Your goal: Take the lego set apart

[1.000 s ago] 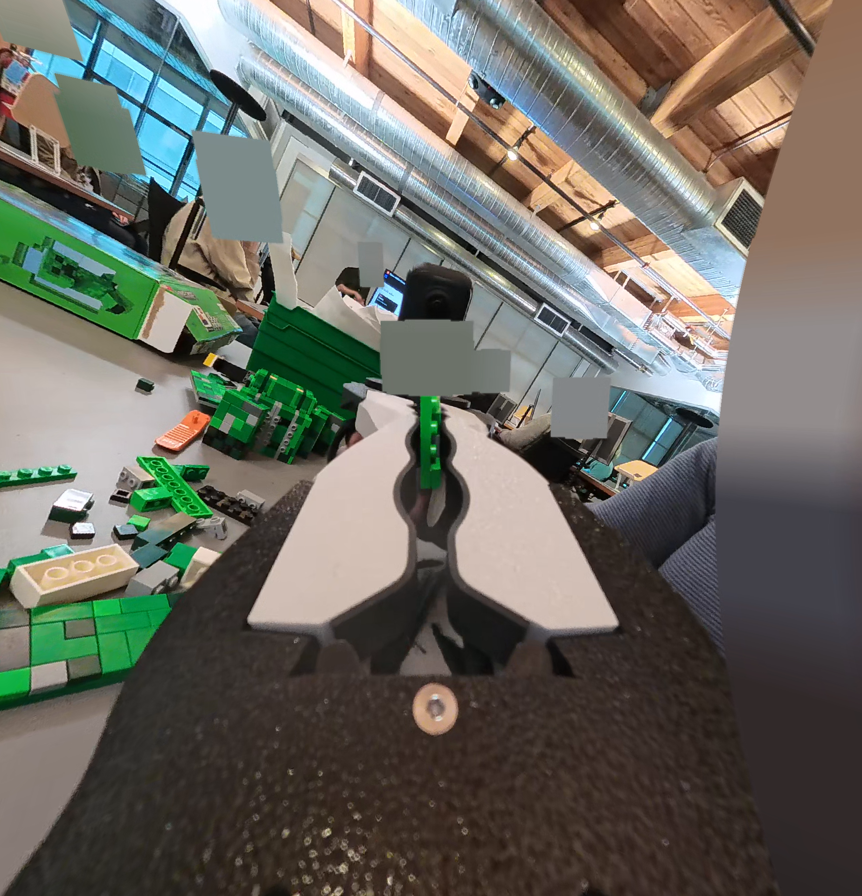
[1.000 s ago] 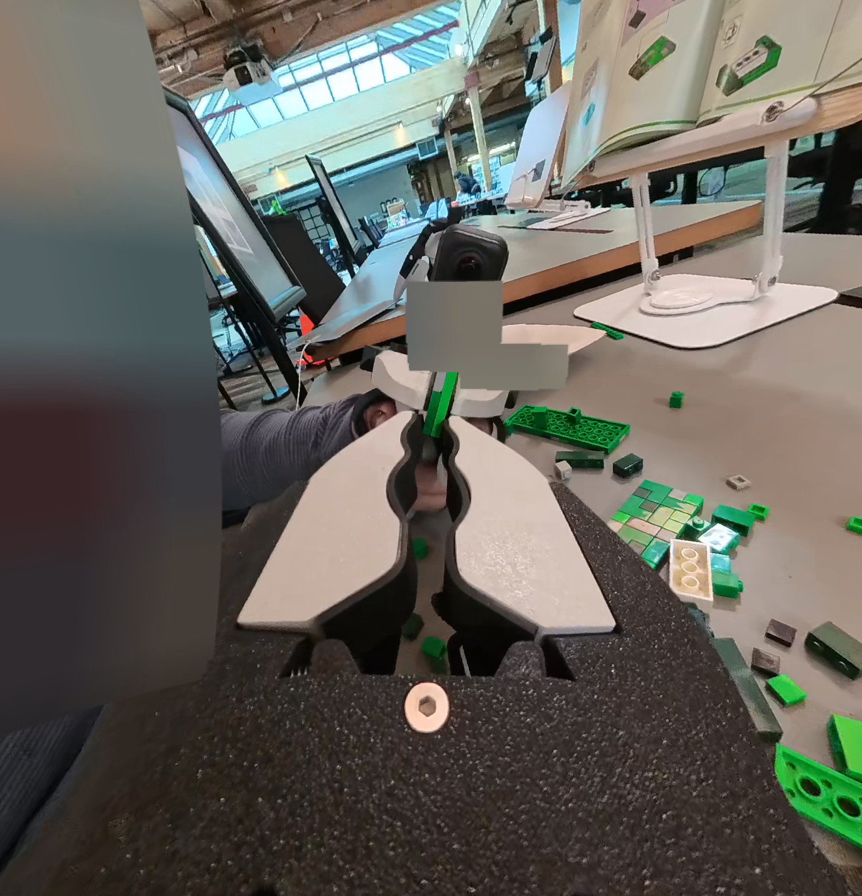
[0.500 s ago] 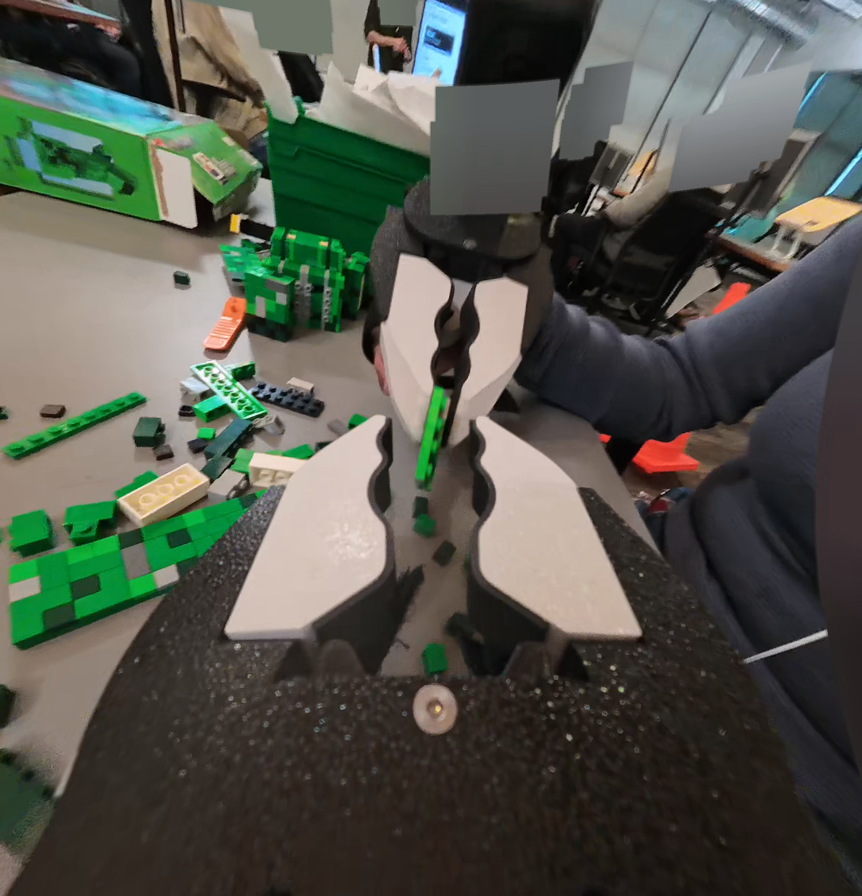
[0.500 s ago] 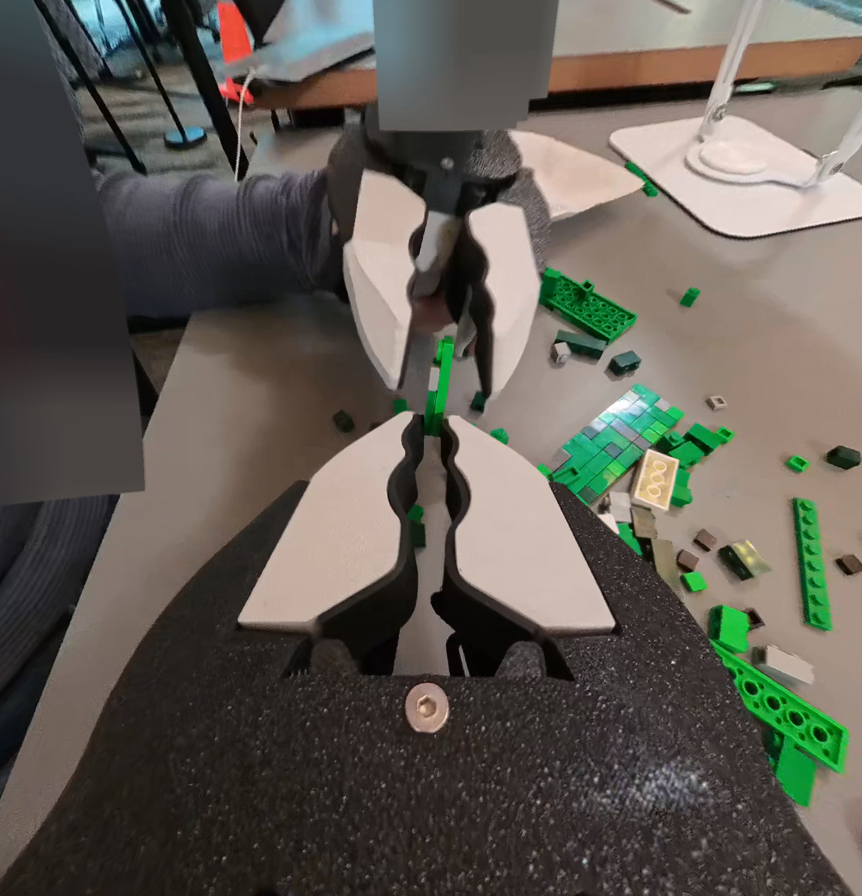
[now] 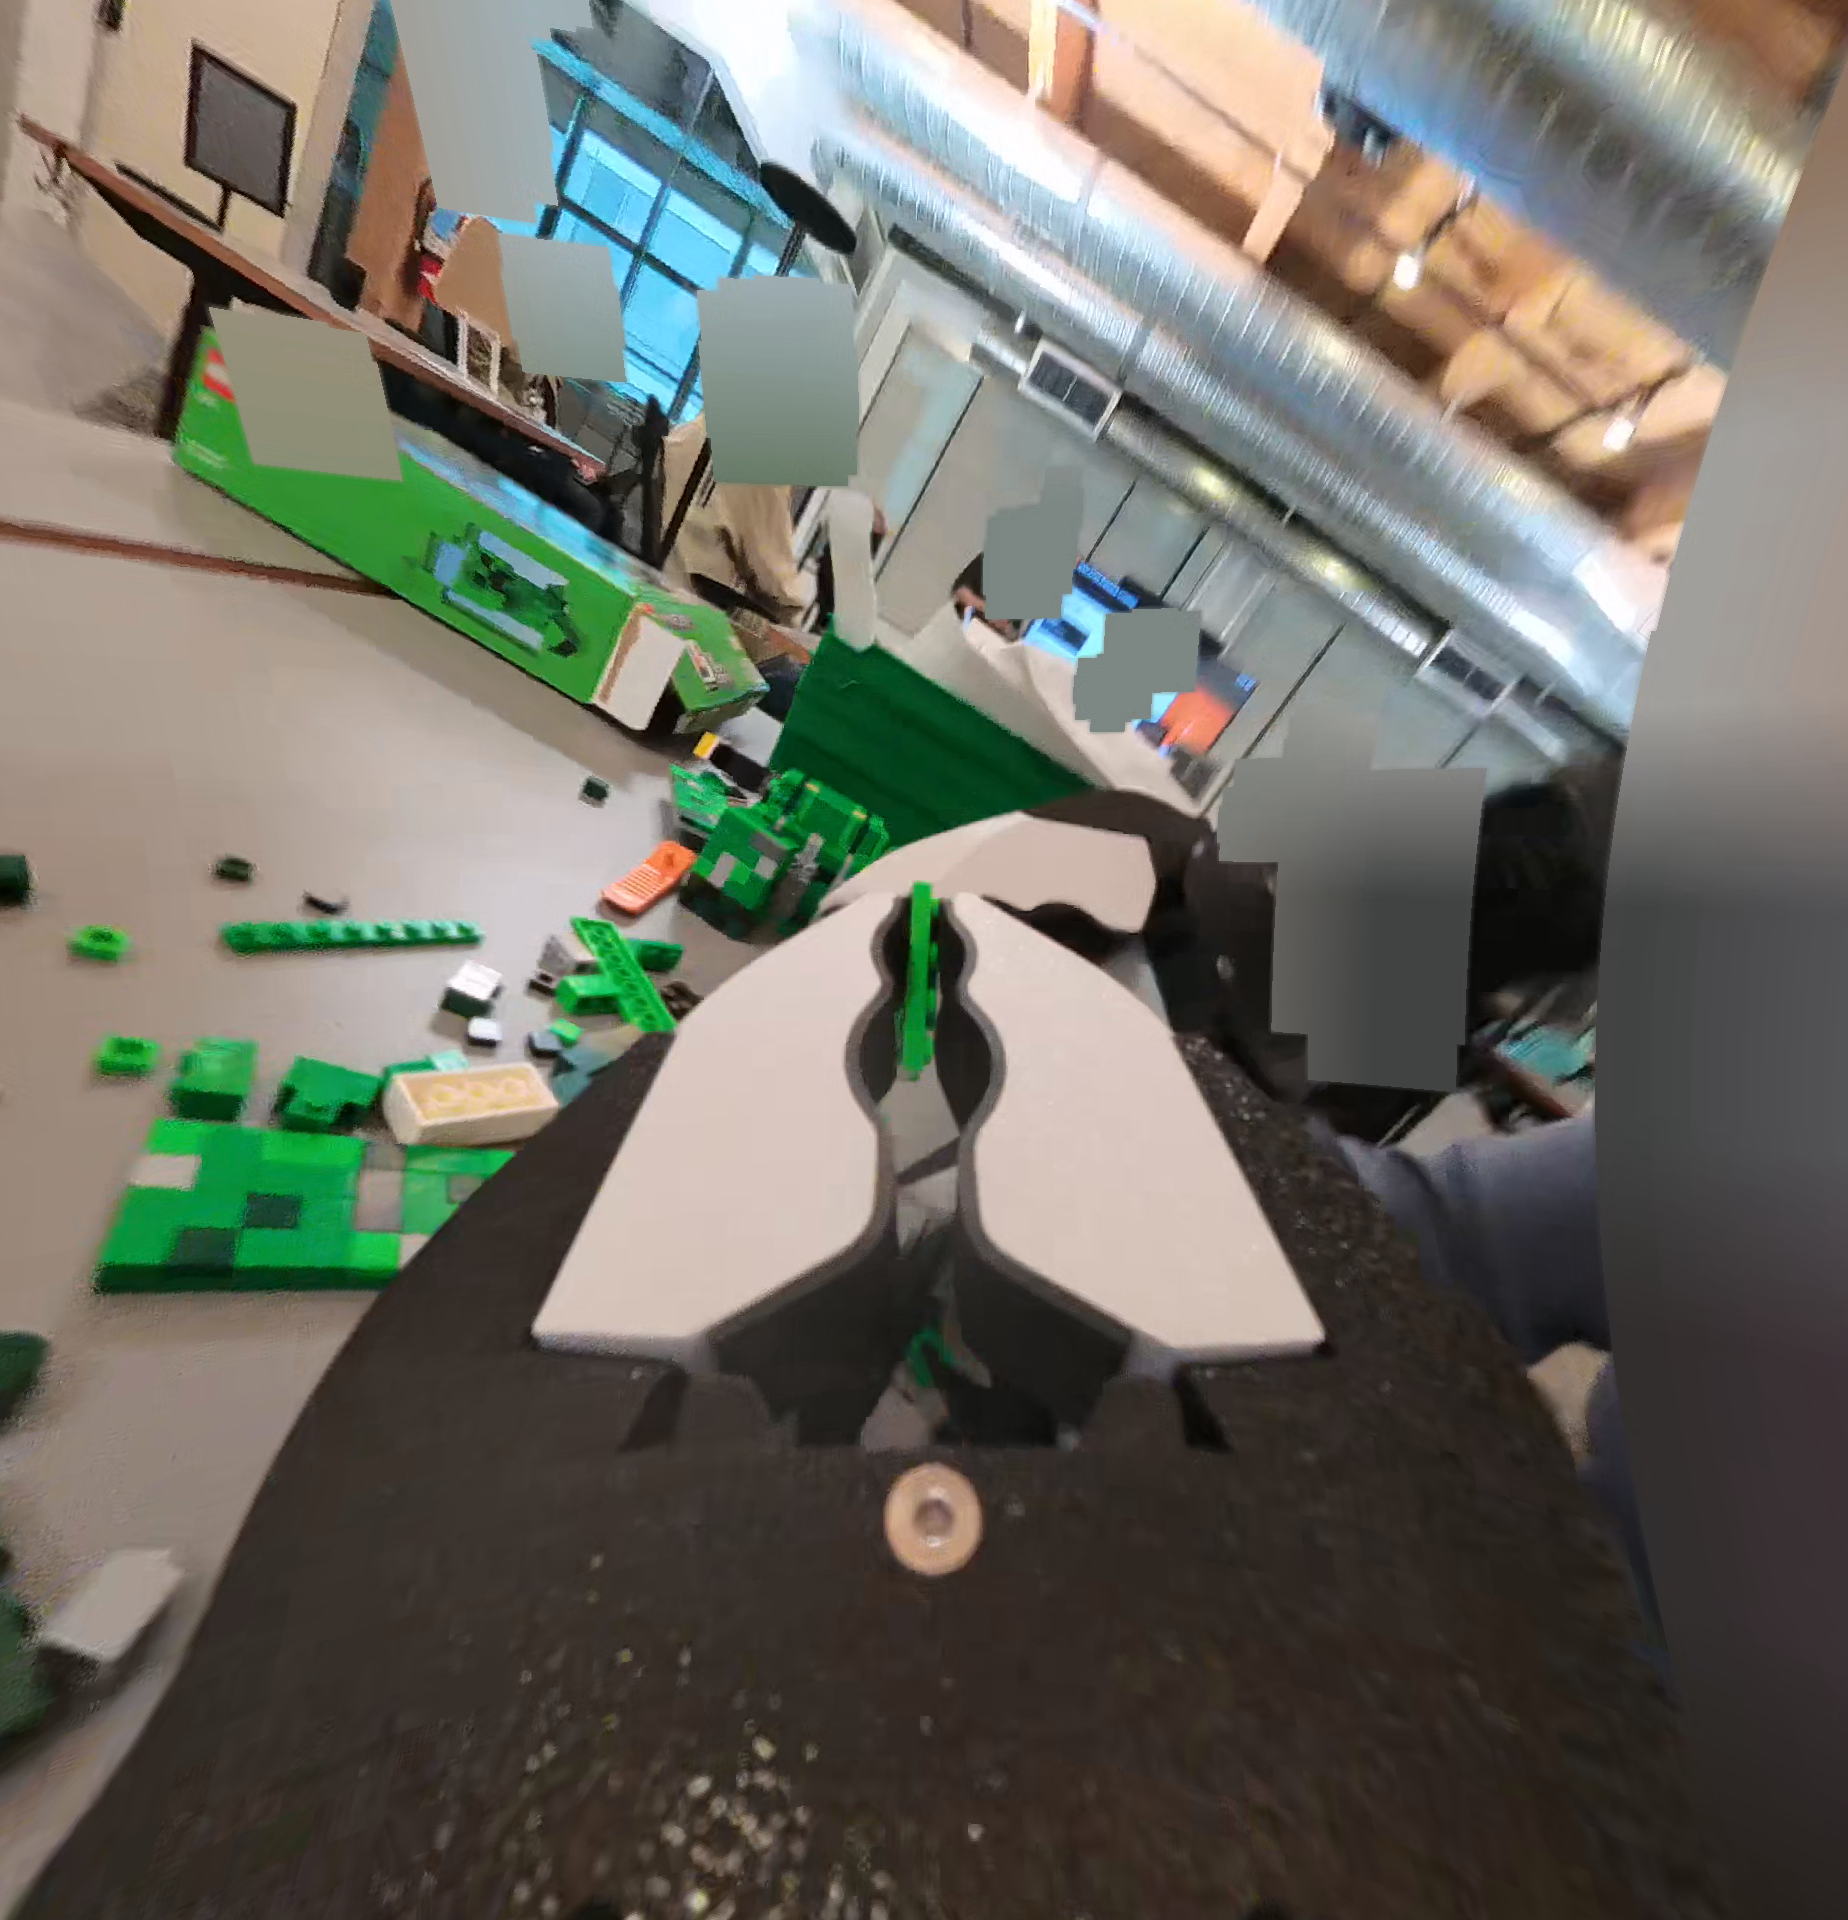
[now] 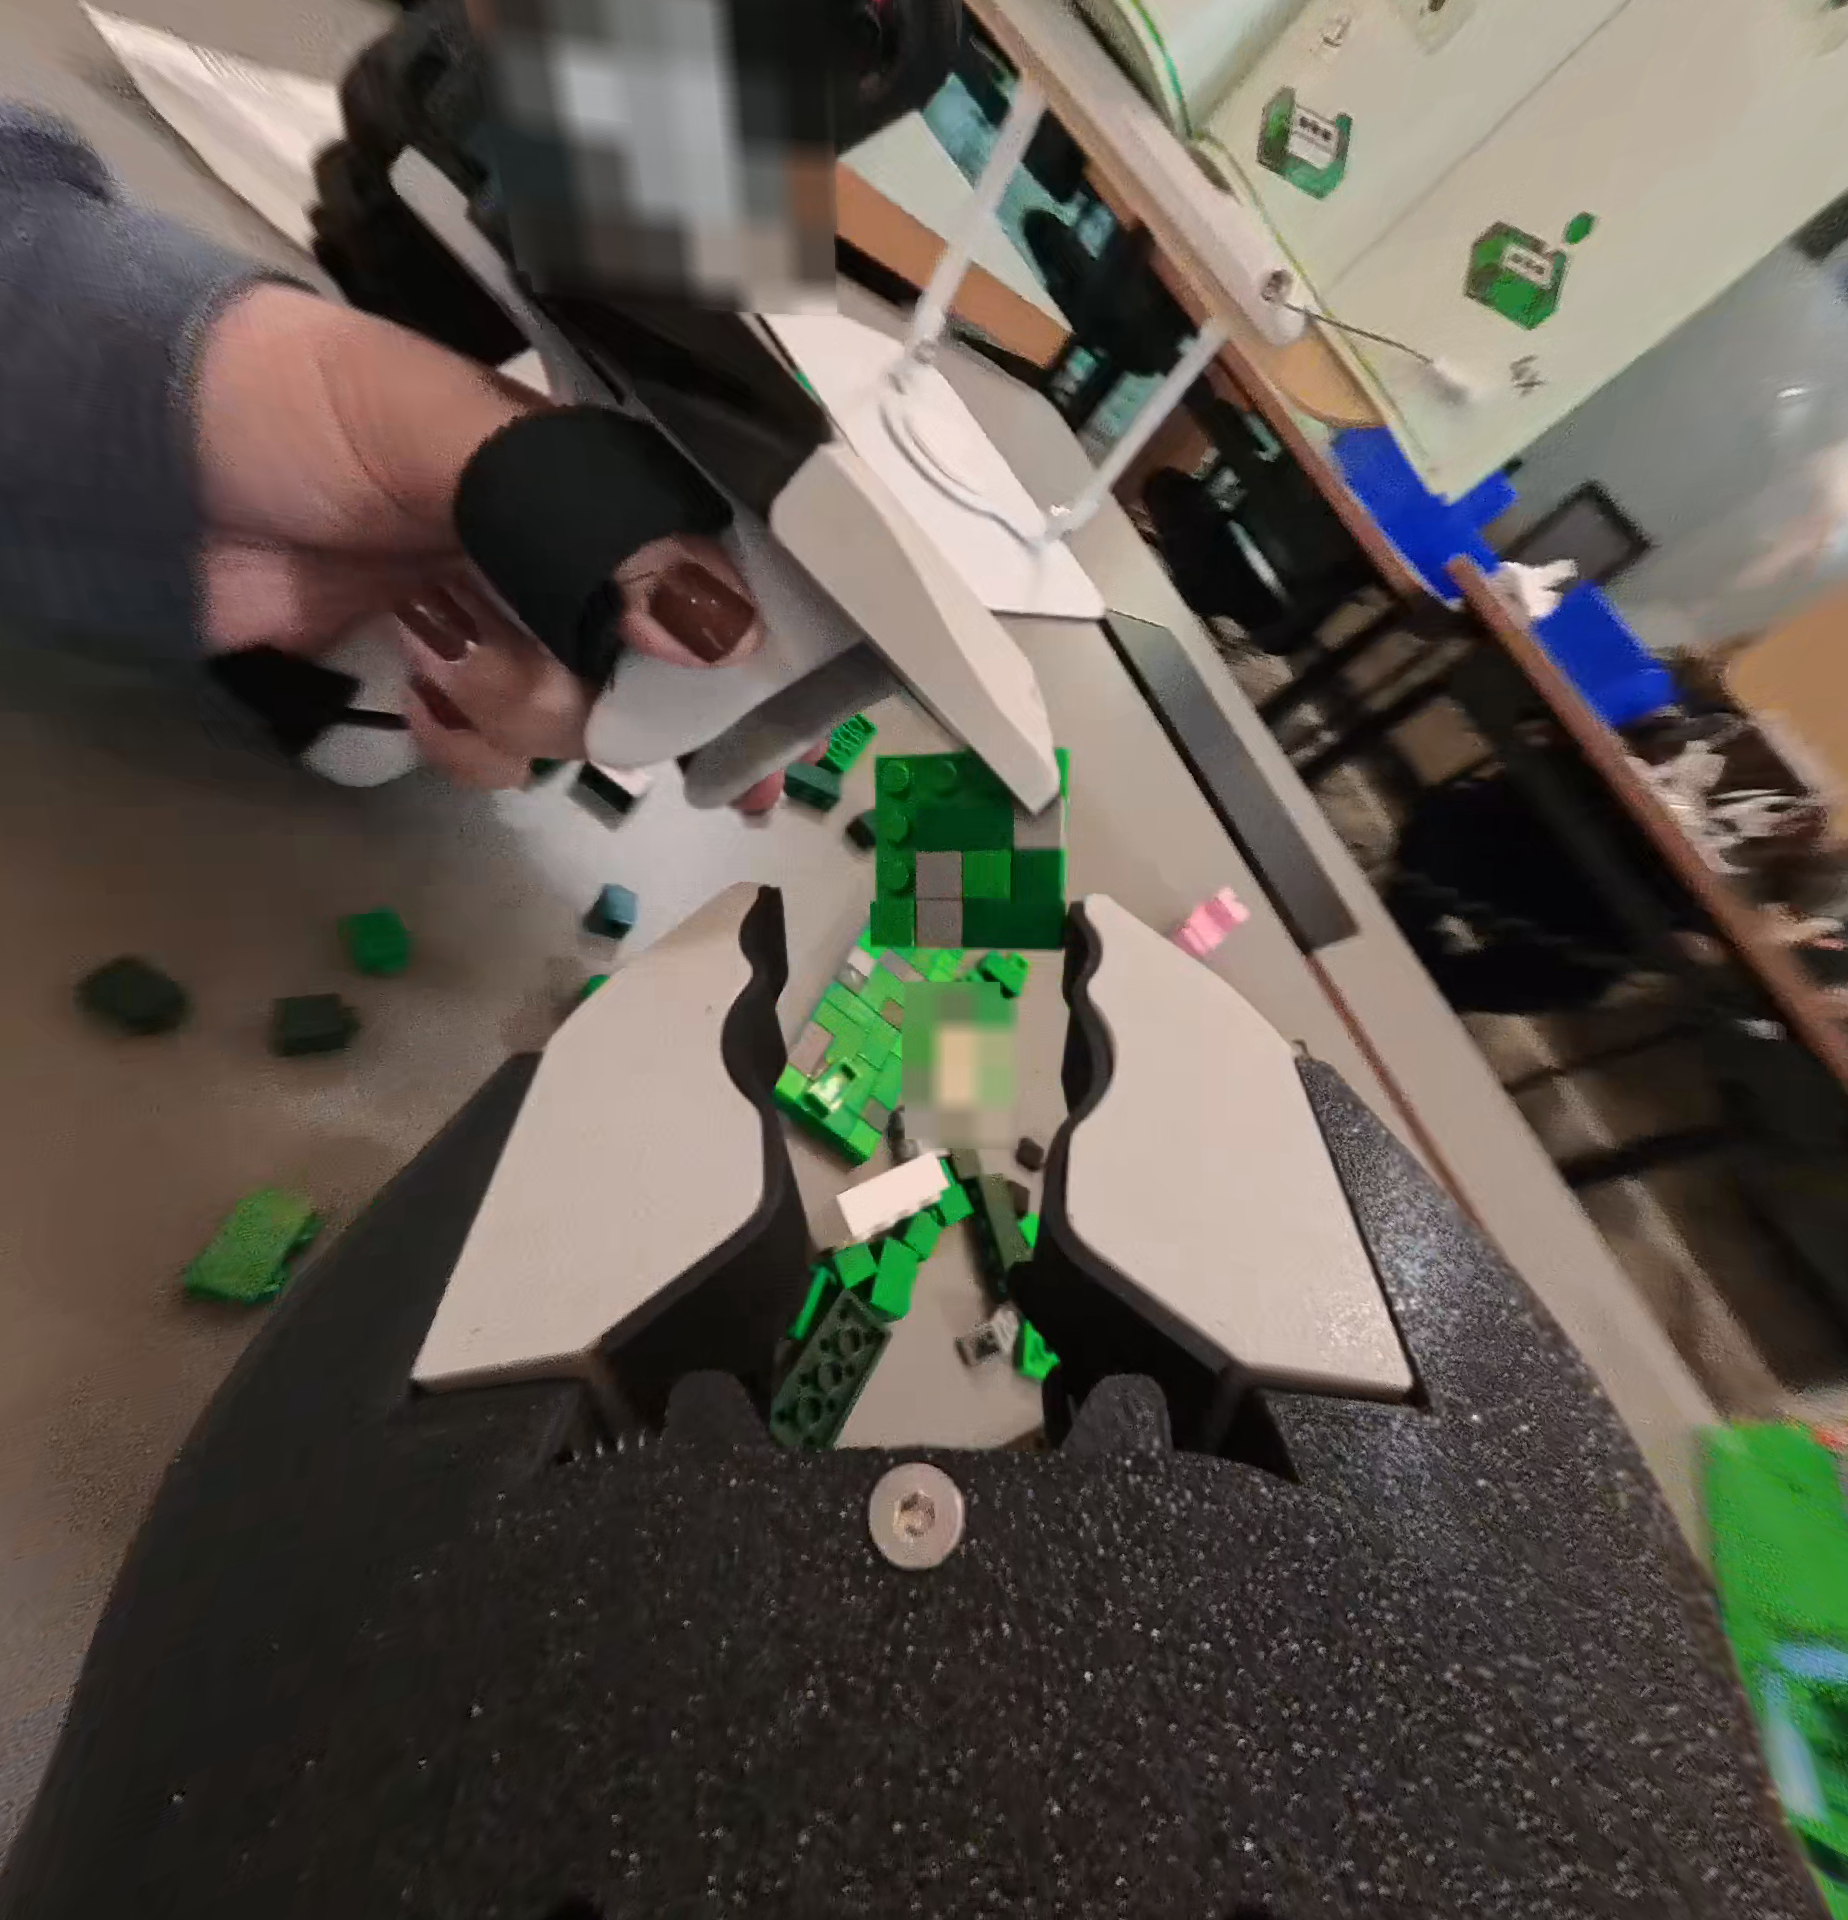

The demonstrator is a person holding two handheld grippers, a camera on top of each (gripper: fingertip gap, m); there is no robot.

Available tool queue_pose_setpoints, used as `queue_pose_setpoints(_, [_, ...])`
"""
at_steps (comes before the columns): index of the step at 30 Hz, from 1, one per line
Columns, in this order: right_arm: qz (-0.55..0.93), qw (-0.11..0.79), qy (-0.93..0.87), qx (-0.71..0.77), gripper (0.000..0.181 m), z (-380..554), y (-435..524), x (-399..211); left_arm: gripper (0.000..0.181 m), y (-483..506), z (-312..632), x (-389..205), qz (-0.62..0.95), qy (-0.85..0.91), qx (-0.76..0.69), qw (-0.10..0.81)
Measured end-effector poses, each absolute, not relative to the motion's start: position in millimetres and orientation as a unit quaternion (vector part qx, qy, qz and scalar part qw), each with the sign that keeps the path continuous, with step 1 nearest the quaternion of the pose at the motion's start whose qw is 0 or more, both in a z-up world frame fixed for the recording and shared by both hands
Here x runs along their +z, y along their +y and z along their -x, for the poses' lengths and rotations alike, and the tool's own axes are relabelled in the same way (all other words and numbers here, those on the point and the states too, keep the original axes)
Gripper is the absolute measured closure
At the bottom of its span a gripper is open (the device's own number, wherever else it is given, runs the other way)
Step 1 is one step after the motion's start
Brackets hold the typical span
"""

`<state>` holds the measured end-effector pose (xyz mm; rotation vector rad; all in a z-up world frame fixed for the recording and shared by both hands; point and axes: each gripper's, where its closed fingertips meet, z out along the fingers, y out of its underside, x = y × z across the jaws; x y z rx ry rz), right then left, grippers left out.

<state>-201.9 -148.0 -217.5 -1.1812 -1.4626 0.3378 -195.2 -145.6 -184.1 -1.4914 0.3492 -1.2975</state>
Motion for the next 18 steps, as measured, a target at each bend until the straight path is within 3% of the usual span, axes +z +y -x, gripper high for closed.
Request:
queue_pose_setpoints(4, [0.492,0.612,-0.617,0.053,0.13,207,-141,-218,0.177,-144,189,-188,0.627,0.128,-0.565,0.521])
queue_pose_setpoints(7, [0.477,0.626,-0.616,-0.016,0.143,203,-133,-216,0.177,-145,186,-190,0.633,0.13,-0.562,0.516])
queue_pose_setpoints(11, [0.48,0.599,-0.641,-0.002,0.144,201,-134,-224,0.176,-145,185,-197,0.649,0.126,-0.578,0.478])
queue_pose_setpoints(14, [0.458,0.579,-0.674,0.008,0.144,198,-136,-232,0.161,-152,182,-201,0.664,0.159,-0.579,0.445])
queue_pose_setpoints(18, [0.428,0.567,-0.704,0.016,0.144,195,-141,-237,0.154,-161,170,-217,0.697,0.214,-0.546,0.413])
